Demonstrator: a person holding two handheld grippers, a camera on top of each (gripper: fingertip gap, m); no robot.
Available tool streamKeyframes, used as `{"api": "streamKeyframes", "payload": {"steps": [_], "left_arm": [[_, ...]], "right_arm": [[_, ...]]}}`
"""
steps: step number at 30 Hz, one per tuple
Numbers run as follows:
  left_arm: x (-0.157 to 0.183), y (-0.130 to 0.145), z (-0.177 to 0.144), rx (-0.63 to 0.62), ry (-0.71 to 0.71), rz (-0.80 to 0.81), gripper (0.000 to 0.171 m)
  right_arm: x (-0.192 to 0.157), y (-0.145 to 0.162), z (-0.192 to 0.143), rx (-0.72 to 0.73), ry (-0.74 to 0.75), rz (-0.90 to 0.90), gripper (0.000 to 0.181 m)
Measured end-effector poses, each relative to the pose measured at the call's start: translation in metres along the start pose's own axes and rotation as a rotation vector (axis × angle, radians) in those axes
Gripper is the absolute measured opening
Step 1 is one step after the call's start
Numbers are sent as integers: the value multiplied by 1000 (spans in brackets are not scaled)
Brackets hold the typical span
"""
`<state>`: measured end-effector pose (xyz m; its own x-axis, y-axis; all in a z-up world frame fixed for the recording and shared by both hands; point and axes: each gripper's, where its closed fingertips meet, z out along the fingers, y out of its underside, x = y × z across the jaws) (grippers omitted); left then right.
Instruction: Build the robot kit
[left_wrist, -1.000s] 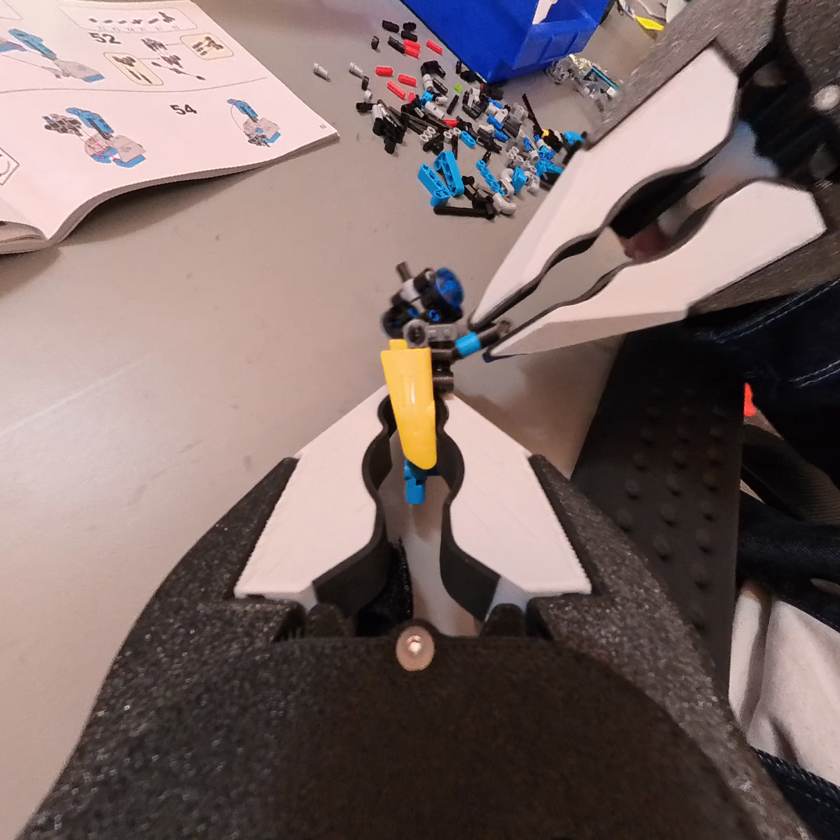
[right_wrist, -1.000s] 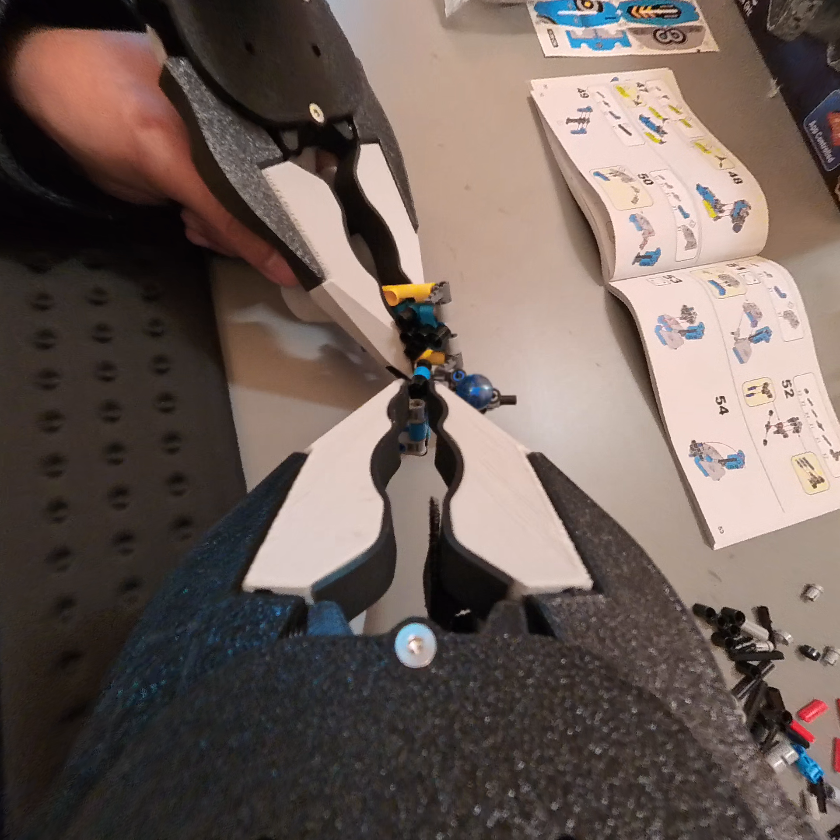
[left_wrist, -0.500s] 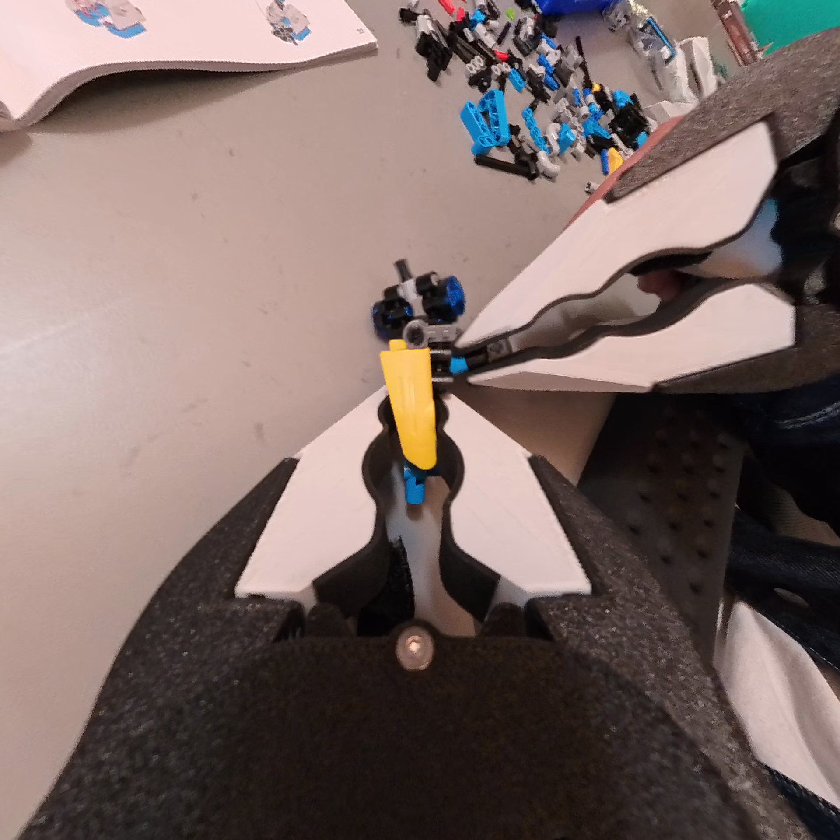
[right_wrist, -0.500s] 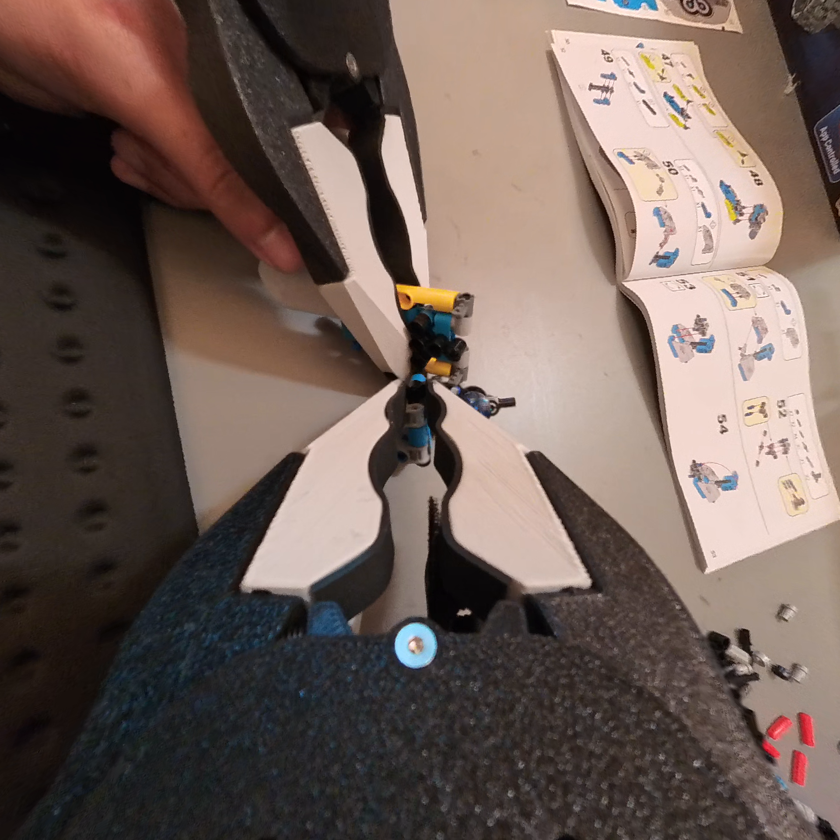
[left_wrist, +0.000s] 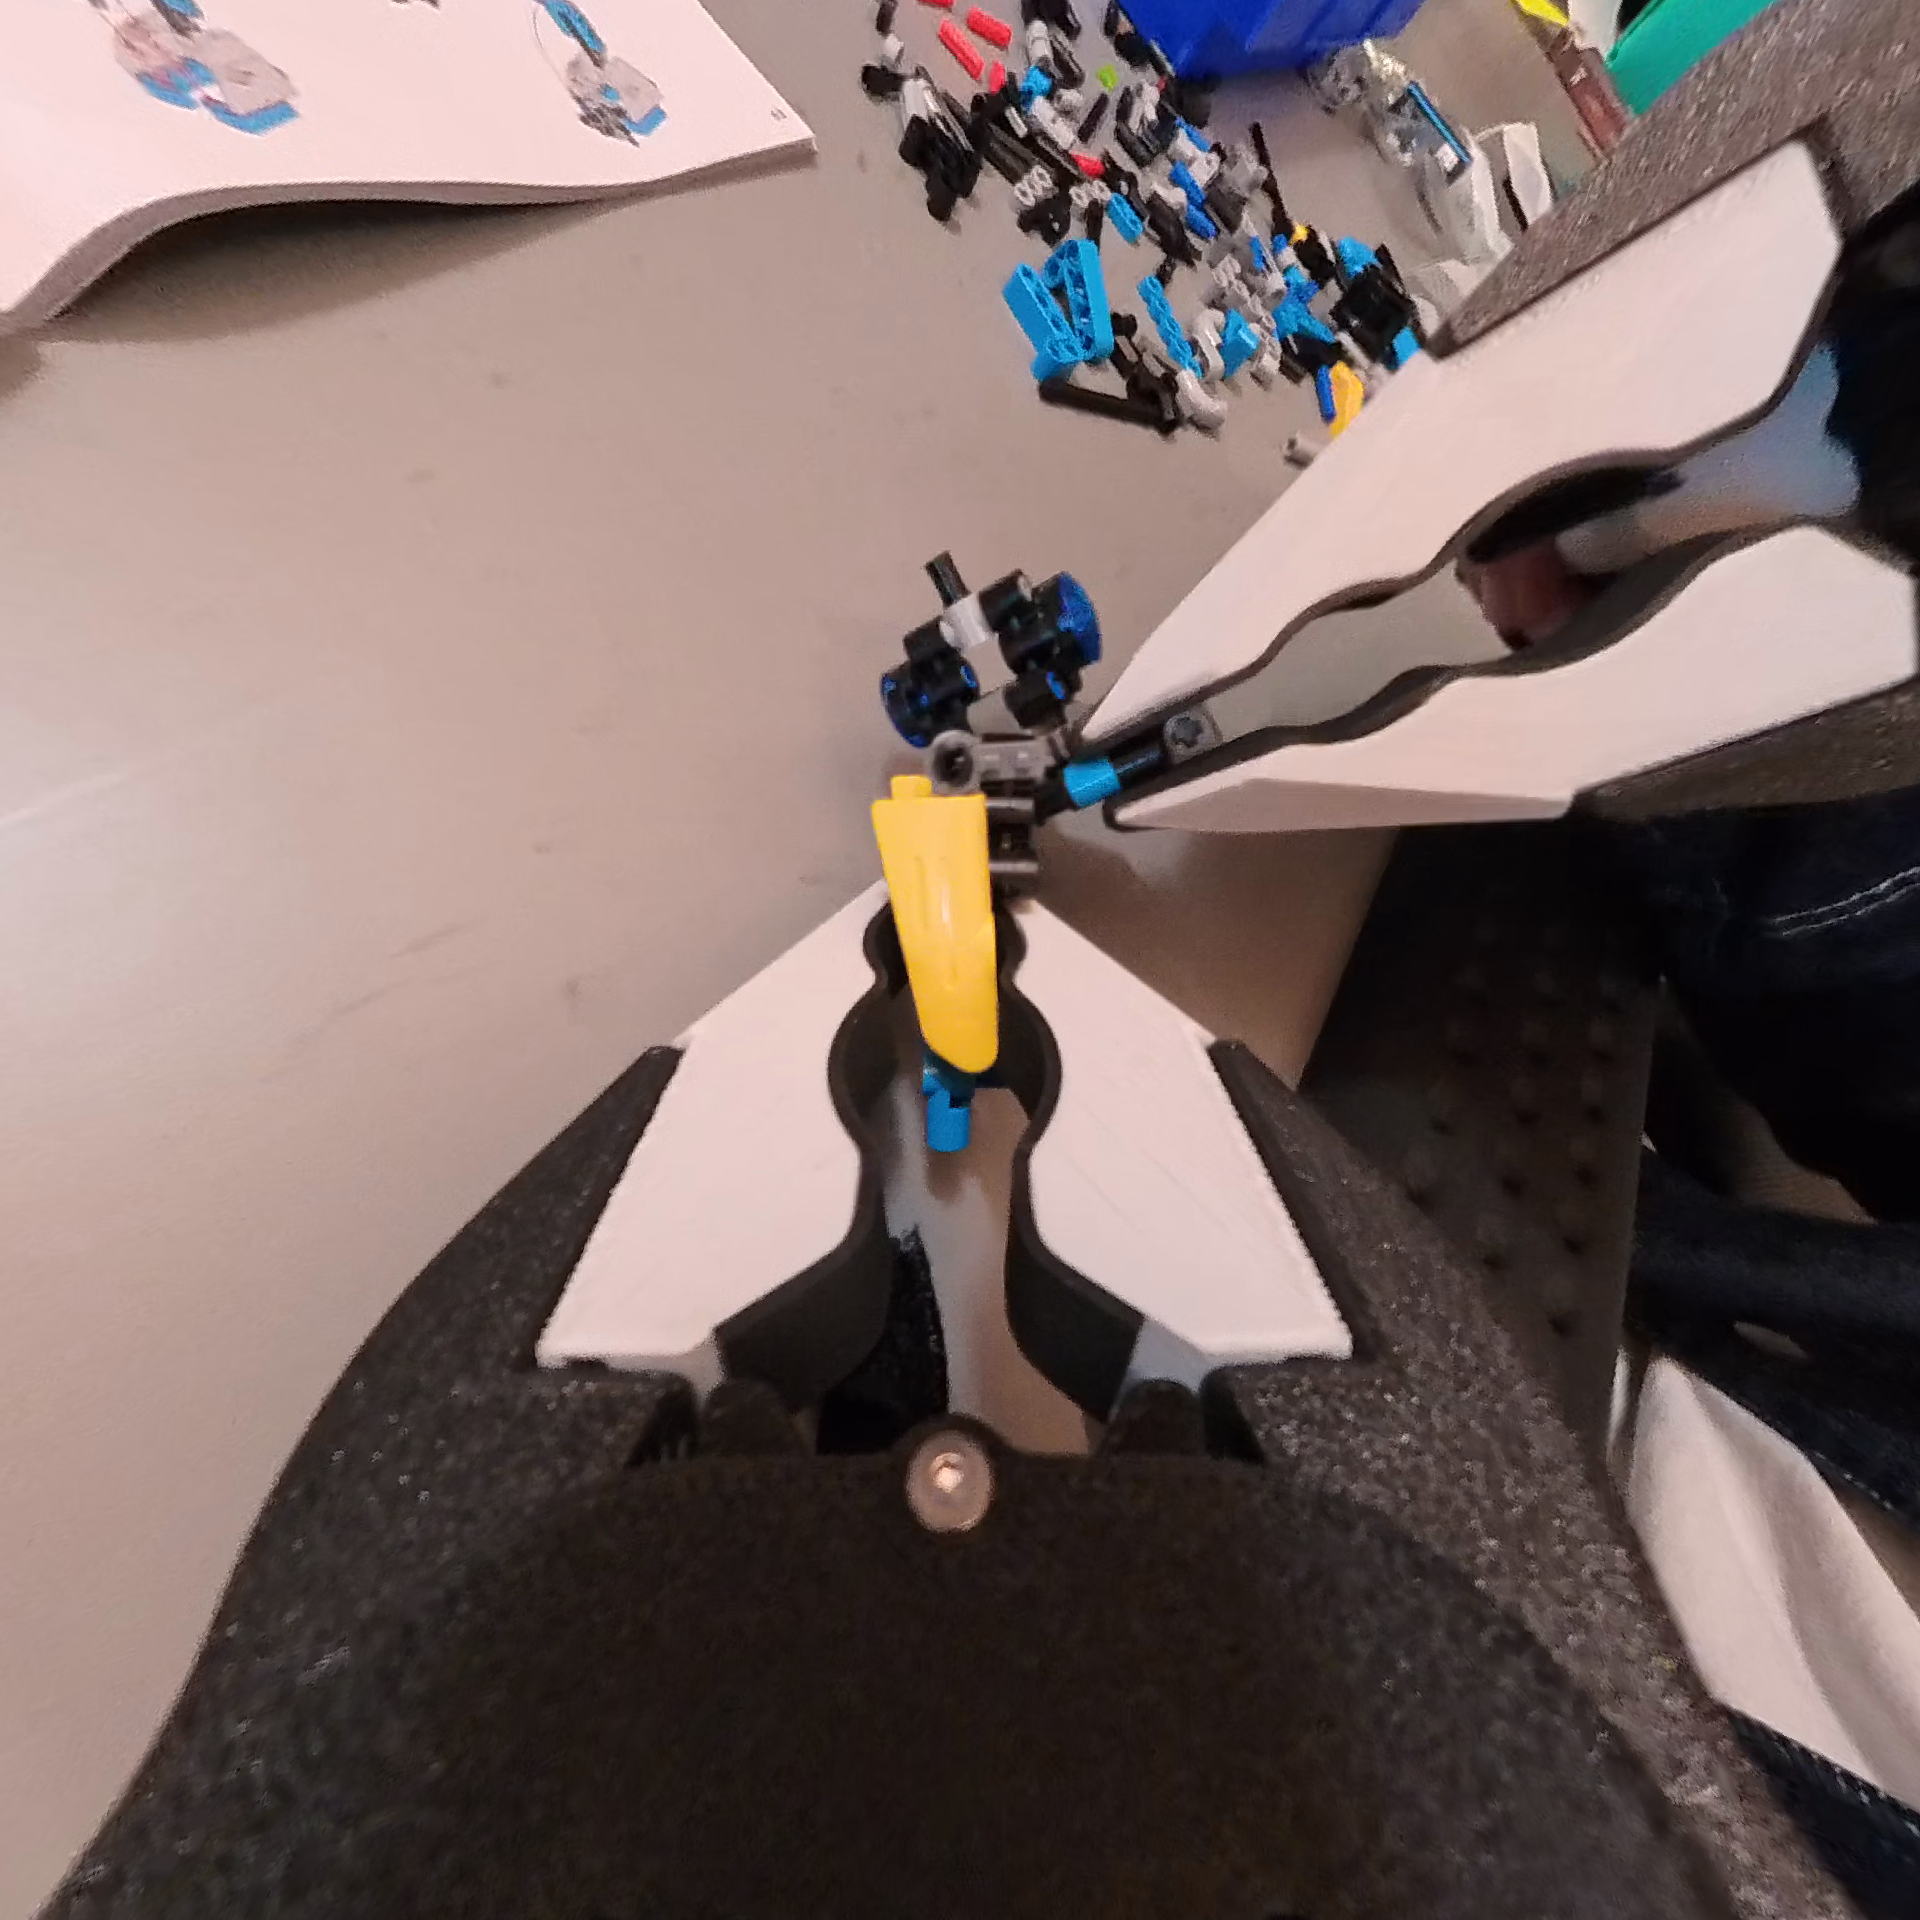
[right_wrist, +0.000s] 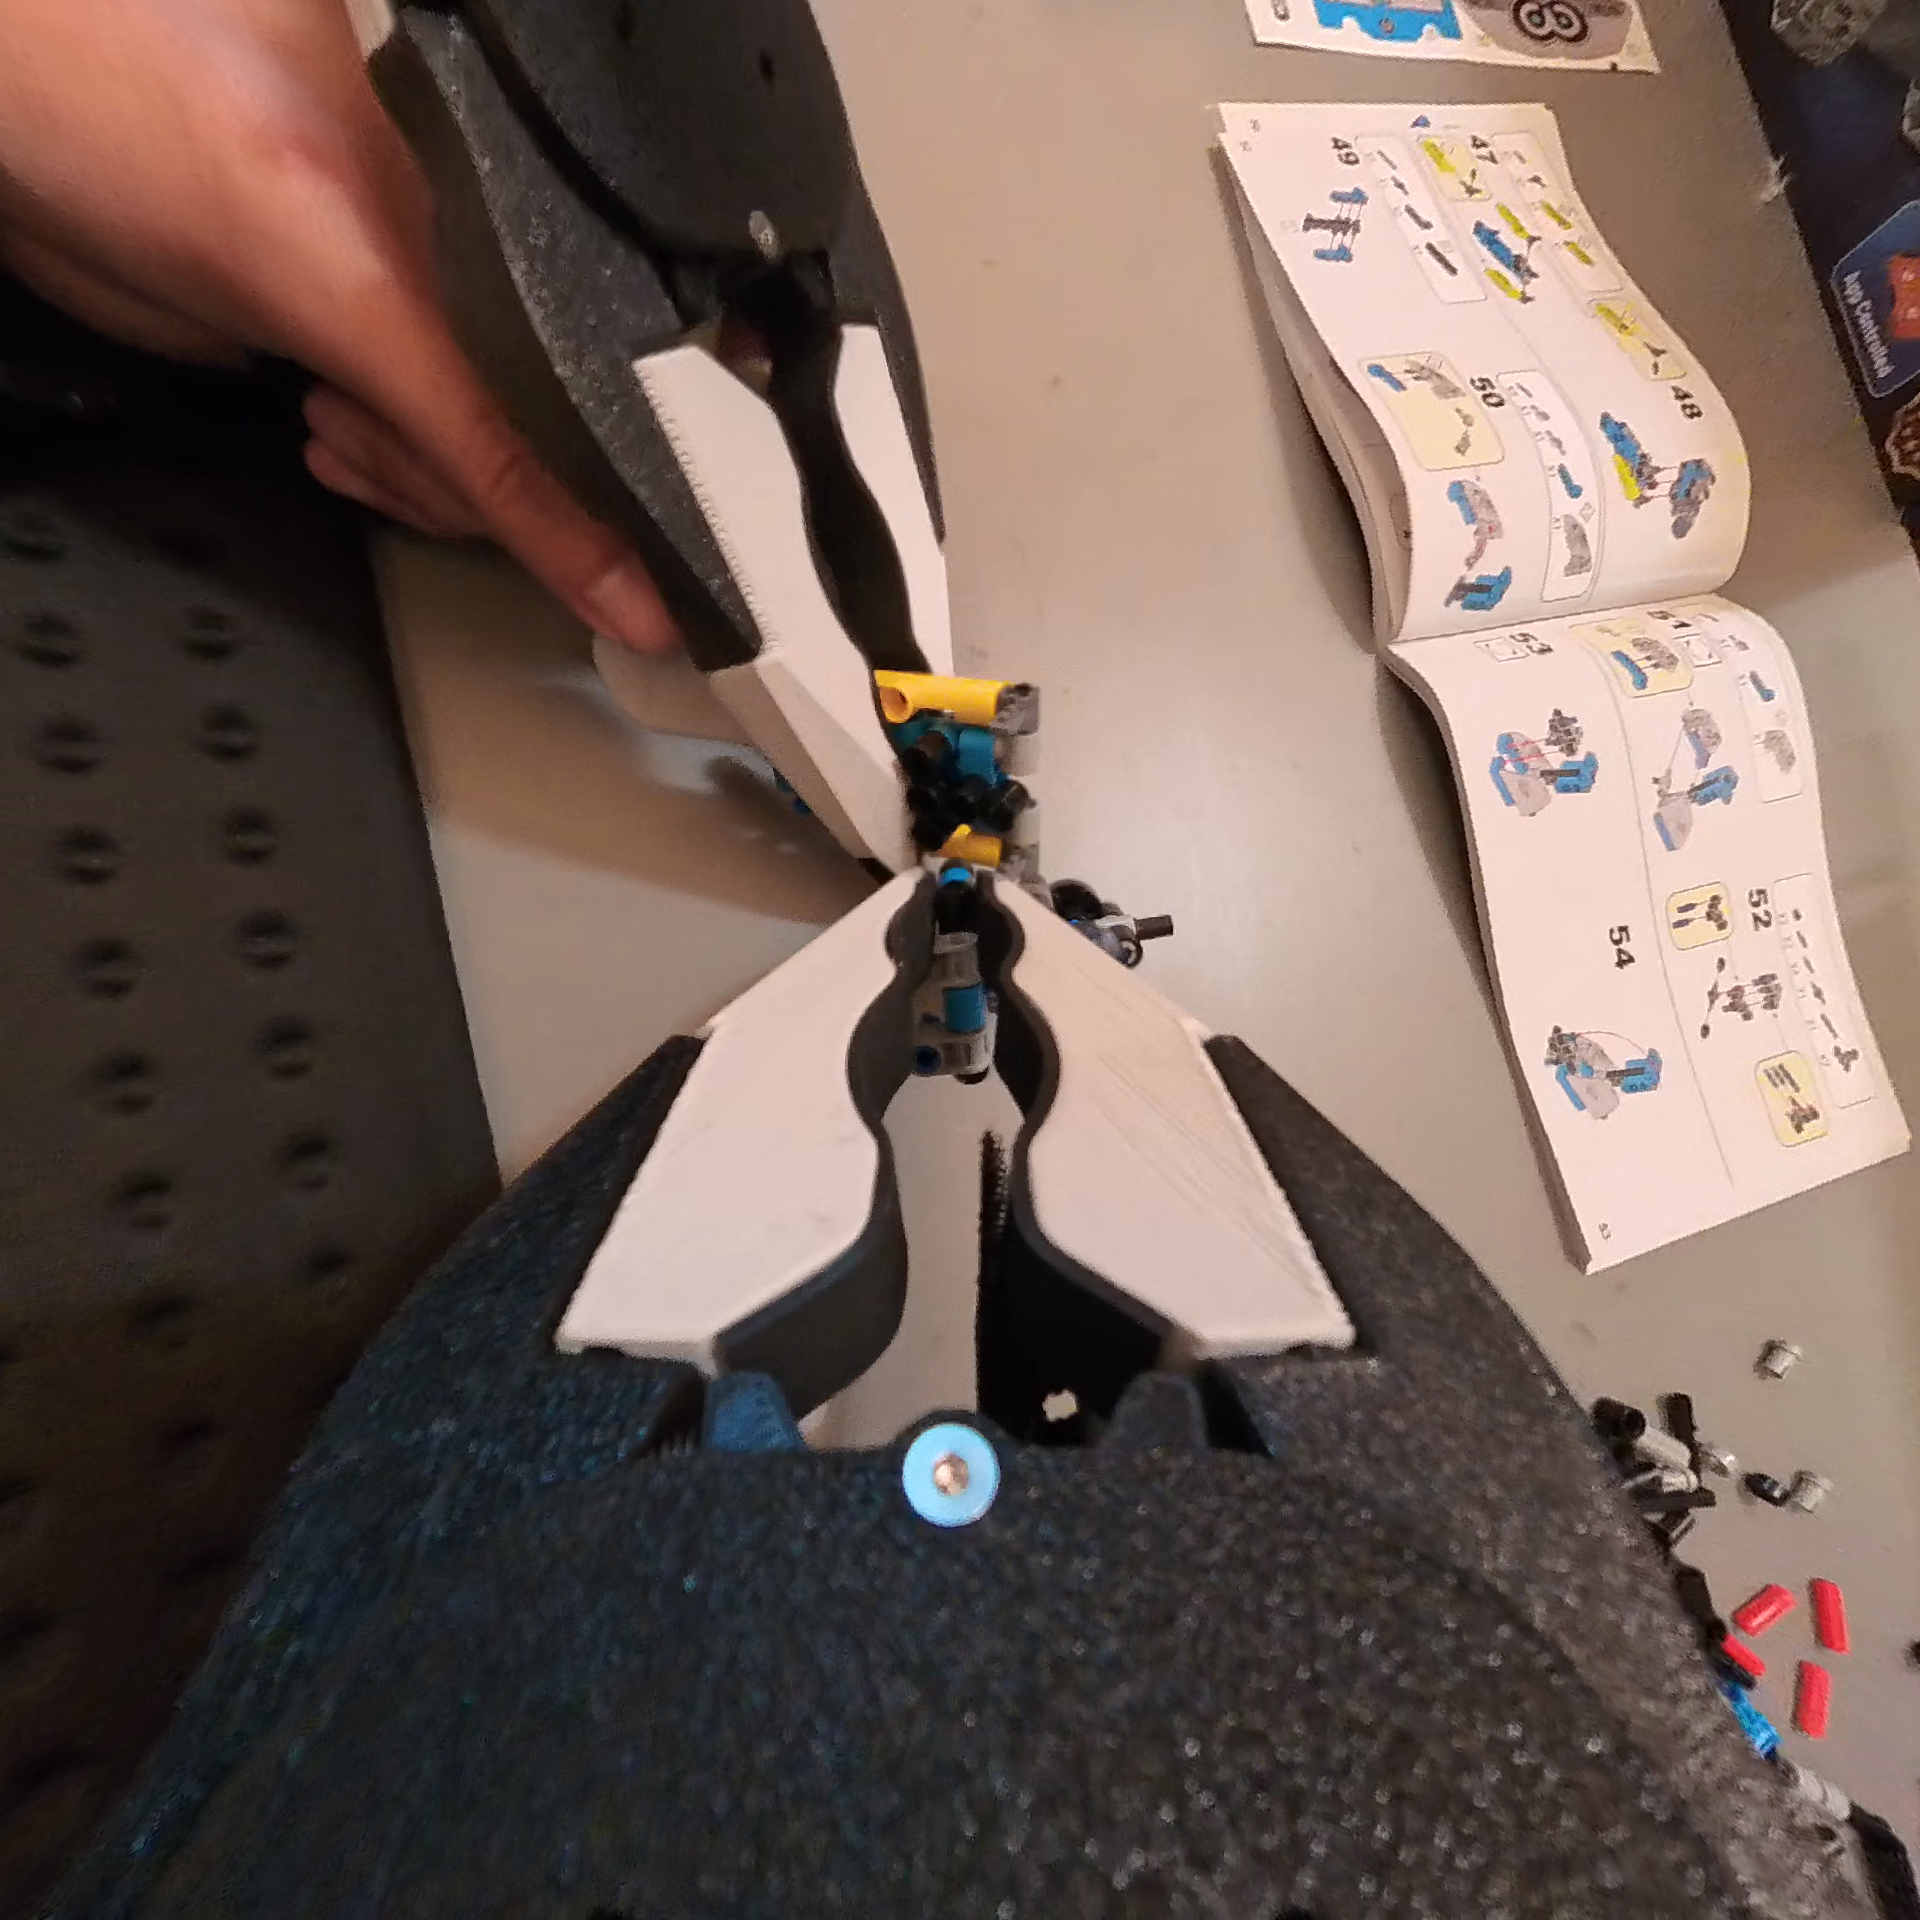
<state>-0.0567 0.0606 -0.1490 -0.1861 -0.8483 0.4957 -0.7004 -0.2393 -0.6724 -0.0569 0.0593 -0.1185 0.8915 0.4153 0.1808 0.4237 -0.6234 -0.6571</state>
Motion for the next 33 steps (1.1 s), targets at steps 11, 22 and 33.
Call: {"api": "streamKeyframes", "payload": {"steps": [11,22,33], "left_arm": [[1,3,2,-18,1,4,12],[-5,1,0,-8,-60,38,11],[-4,8,4,-55,-121,151,12]], "right_arm": [[13,-7,-3,160,43,113,6],[8,-32,-2,259,188,43,6],[5,-24,7,223,197,22,7]]}}
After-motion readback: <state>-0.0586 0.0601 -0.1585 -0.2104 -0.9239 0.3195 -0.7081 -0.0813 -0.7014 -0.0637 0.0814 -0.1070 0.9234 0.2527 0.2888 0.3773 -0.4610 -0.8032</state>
